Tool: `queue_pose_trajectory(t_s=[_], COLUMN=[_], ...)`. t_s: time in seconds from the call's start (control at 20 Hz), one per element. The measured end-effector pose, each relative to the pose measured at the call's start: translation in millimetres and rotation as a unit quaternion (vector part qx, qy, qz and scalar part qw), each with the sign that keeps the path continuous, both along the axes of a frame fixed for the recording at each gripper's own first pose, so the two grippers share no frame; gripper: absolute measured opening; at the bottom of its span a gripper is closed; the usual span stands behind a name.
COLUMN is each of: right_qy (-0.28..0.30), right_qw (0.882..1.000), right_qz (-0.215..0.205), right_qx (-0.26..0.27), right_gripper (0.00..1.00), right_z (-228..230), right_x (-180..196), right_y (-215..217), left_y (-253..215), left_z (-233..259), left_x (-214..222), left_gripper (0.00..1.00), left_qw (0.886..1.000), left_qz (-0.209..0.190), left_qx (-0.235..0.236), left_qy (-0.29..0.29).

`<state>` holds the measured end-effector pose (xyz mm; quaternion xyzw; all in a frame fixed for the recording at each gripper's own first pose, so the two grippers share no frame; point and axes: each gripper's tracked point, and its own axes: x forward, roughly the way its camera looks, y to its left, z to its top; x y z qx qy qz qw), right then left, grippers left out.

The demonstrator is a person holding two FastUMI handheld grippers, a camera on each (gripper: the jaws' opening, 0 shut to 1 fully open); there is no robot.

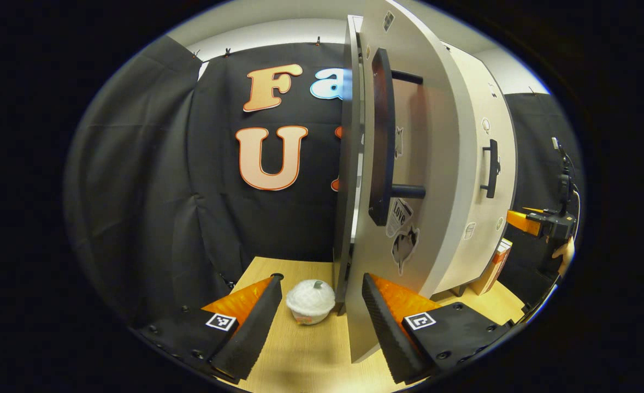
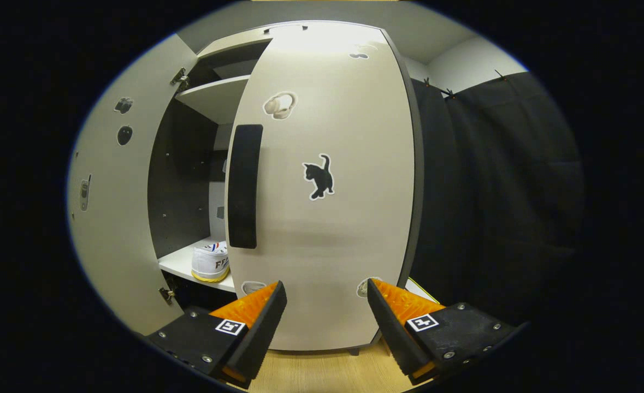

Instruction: Grab one shoe with the right hand and put it into the shoe cabinet, grab the other shoe with the left hand and put it into the shoe cabinet; then close the right door with the right hand and the left door with the left hand.

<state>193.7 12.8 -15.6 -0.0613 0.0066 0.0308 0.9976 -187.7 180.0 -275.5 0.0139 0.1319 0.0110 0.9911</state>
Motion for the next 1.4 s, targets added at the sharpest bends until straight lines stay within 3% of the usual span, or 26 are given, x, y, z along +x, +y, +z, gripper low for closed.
queue_pose_trajectory(t_s=[0.5, 0.7, 1.2, 1.4], right_qy=[-0.029, -0.029, -0.021, -0.016], right_qw=[0.999, 0.999, 0.999, 0.999], right_qz=[-0.009, -0.015, -0.031, -0.036], right_qx=[-0.015, -0.005, -0.002, 0.006], right_gripper=[0.92, 0.93, 0.93, 0.92], right_z=[34, 38, 31, 28], right_x=[-42, -52, -51, -45], right_y=[-35, -51, -90, -106], left_y=[-66, -79, -121, -150], left_z=[-3, -5, -15, -24], left_x=[9, 20, 53, 84], left_gripper=[0.98, 0.96, 0.96, 0.96], left_qw=[0.999, 0.999, 0.999, 0.998], left_qz=[-0.043, -0.037, -0.048, -0.063], left_qx=[-0.003, 0.005, -0.005, -0.005], left_qy=[-0.002, -0.004, 0.0, 0.004])
